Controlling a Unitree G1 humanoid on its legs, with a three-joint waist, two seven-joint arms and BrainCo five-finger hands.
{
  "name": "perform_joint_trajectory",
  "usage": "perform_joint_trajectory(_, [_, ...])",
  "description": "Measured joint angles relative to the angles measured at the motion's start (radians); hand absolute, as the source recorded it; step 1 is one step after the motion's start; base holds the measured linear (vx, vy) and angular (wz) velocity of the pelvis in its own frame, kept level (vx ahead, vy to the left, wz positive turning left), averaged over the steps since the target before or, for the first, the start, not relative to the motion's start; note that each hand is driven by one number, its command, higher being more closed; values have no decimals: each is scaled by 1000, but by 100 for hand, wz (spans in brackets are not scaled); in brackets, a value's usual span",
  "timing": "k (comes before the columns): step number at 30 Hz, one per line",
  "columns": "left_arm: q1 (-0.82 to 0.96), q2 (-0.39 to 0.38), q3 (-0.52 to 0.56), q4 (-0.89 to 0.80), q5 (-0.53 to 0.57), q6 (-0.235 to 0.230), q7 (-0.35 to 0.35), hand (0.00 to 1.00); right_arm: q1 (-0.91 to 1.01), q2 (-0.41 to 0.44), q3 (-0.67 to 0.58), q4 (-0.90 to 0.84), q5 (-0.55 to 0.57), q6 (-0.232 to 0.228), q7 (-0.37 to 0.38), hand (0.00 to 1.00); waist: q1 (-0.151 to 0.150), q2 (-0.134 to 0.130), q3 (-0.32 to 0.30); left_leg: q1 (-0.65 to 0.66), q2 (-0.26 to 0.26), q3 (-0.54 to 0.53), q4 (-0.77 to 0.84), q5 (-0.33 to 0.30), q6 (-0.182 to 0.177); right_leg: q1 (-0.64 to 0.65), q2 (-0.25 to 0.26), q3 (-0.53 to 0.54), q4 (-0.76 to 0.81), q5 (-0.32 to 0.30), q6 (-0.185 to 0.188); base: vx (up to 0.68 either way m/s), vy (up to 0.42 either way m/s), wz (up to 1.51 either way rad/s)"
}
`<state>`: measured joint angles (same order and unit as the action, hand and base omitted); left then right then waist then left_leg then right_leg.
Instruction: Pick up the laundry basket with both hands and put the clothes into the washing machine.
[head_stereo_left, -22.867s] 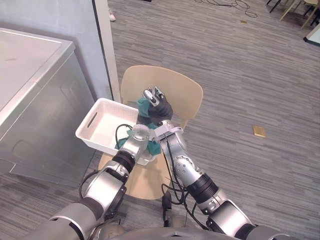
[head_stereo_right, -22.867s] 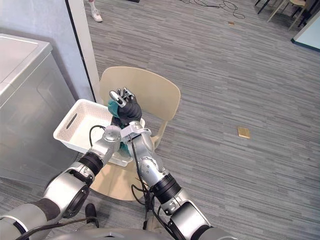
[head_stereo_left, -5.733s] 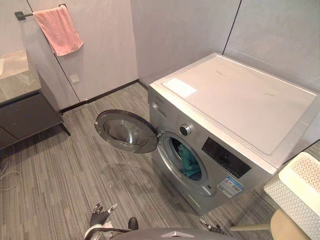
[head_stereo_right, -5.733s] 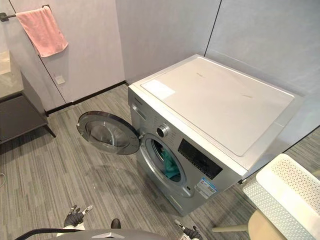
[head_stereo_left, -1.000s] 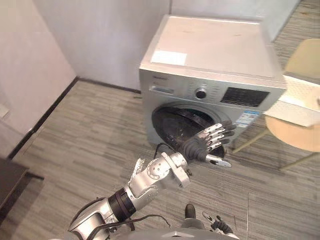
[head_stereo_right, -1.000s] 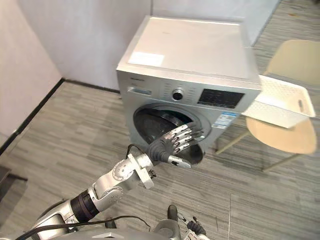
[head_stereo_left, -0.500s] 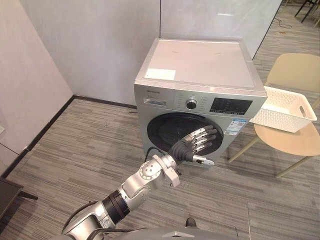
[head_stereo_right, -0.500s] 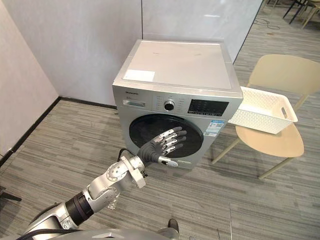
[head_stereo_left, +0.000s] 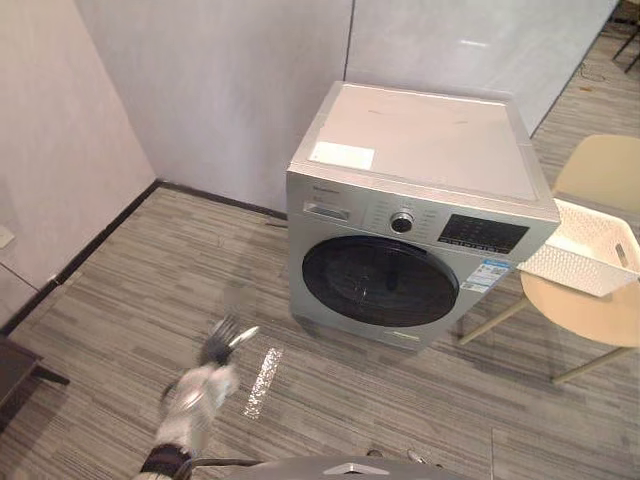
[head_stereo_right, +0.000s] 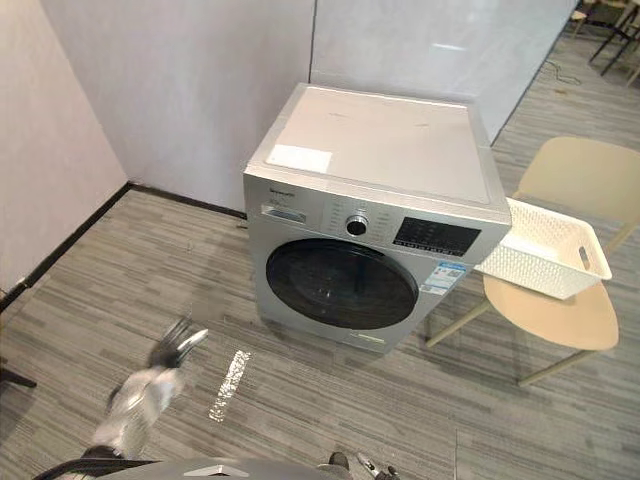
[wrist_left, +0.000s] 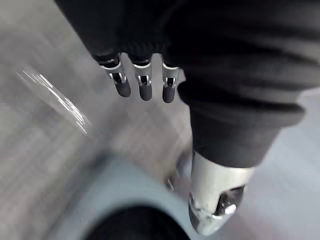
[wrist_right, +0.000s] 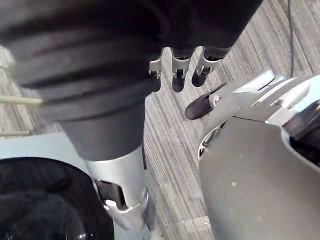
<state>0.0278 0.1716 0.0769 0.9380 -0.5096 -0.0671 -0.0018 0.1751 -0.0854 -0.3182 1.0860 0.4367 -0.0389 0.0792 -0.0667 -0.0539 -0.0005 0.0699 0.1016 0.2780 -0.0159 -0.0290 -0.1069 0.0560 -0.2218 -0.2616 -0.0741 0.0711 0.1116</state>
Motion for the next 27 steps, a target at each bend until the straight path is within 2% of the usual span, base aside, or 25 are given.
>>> perform_joint_trajectory(1, [25,18,95,141,67,18,15,0,-4,-1,0,5,-13,0,0,0,2,-2,-1,3,0,-4,0,0,0,2,-1,-2,8,-8,10,-3,-25,15])
perform_joint_trajectory(3, [101,26,173,238,156,50,19,0,-15,-3,0,23,-14,0,0,0,13,-14,-7,14,-1,-4,-1,-3,-1,4,-4,-2,17,-14,15,-1,-4,3])
perform_joint_trajectory(4, [149,21,203,254,245,68,17,0,-24,-1,1,32,-16,2,2,0,26,-4,-1,17,-4,-5,-1,-4,0,5,-9,-3,26,-21,21,-17,21,3])
perform_joint_trajectory(5, [168,9,214,254,291,72,17,0,-26,1,3,32,-25,2,4,0,34,-7,-3,19,-8,-6,-1,-4,0,5,-14,-3,31,-24,25,-44,38,13])
perform_joint_trajectory(6, [201,-36,246,253,314,72,16,0,-34,-1,24,32,-43,2,5,0,48,-1,0,18,-19,-18,3,-6,3,4,-31,-15,53,-36,38,-44,37,20])
perform_joint_trajectory(8, [212,-72,281,249,274,63,12,0,-39,0,33,36,-43,2,5,0,56,-8,-2,17,-32,-41,17,-11,11,5,-53,-34,95,-67,48,-50,45,32])
perform_joint_trajectory(9, [219,-74,285,249,261,61,8,0,-40,0,36,40,-43,2,6,0,58,1,3,15,-38,-51,23,-13,15,5,-63,-40,111,-76,54,-45,49,41])
perform_joint_trajectory(10, [223,-80,288,248,241,58,8,0,-48,-1,38,43,-46,2,5,0,60,-16,5,10,-51,-68,40,-25,21,5,-83,-55,146,-99,57,-31,47,37])
perform_joint_trajectory(11, [224,-86,288,248,235,56,8,0,-51,-2,37,49,-47,1,6,0,63,-19,5,5,-59,-80,55,-37,22,3,-97,-62,170,-113,62,-27,46,53])
perform_joint_trajectory(12, [222,-86,290,243,223,55,9,0,-53,-1,30,64,-52,0,5,0,62,-12,11,-16,-77,-101,93,-57,37,-3,-126,-81,216,-140,62,-37,88,73])
perform_joint_trajectory(13, [221,-93,292,219,202,52,10,0,-52,-2,18,75,-53,4,4,0,65,-26,10,-52,-104,-141,150,-92,51,0,-168,-110,275,-177,49,-66,132,105])
perform_joint_trajectory(14, [223,-92,286,201,185,42,12,0,-50,-3,14,75,-58,4,-2,0,68,-26,10,-85,-134,-182,197,-116,66,4,-205,-138,342,-205,-1,-29,161,108])
perform_joint_trajectory(15, [220,-97,276,191,178,41,14,0,-54,-6,6,74,-63,4,-3,0,66,-22,18,-90,-144,-211,211,-121,74,3,-217,-145,396,-216,-69,-31,174,118])
perform_joint_trajectory(16, [212,-104,257,186,171,37,17,0,-63,-15,-8,72,-70,0,-4,0,59,-7,40,-91,-154,-255,228,-123,82,-37,-235,-114,535,-179,-166,-10,160,152])
perform_joint_trajectory(17, [207,-92,219,177,159,35,20,0,-67,-22,-5,71,-70,1,-3,0,50,5,48,-92,-159,-325,242,-127,91,-114,-227,-1,699,-48,-234,-7,175,172])
perform_joint_trajectory(18, [198,-90,193,164,159,32,20,0,-71,-15,1,71,-66,2,-3,0,53,13,61,-84,-157,-365,247,-127,96,-158,-206,83,792,42,-176,42,112,173])
perform_joint_trajectory(19, [192,-77,189,159,160,29,21,0,-93,0,3,71,-48,0,-4,0,59,6,75,-87,-146,-421,273,-130,117,-191,-174,151,898,-69,-95,87,89,127])
perform_joint_trajectory(20, [192,-70,186,151,160,27,21,0,-105,16,8,69,-42,-1,-4,0,70,-19,88,-85,-145,-442,279,-134,119,-220,-144,178,898,-157,-70,75,30,93])
perform_joint_trajectory(21, [192,-66,188,149,161,26,21,0,-114,24,15,66,-37,-2,-5,0,74,-26,92,-86,-144,-452,279,-136,118,-232,-128,191,861,-181,-59,85,18,67])
perform_joint_trajectory(22, [188,-66,189,149,163,27,22,0,-123,41,22,48,-25,-4,-5,0,76,-29,93,-90,-143,-479,280,-143,115,-242,-94,229,747,-210,-43,105,-39,52])
perform_joint_trajectory(25, [186,-89,226,131,185,22,24,0,-129,51,27,16,1,-4,-19,0,75,-12,92,-113,-107,-489,326,-194,90,-245,-8,407,481,-212,-40,135,-112,48])
perform_joint_trajectory(27, [186,-100,265,131,199,22,24,0,-130,52,45,19,8,-3,-25,0,78,-13,90,-120,-80,-498,373,-242,66,-253,21,423,421,-199,-16,214,-278,17])
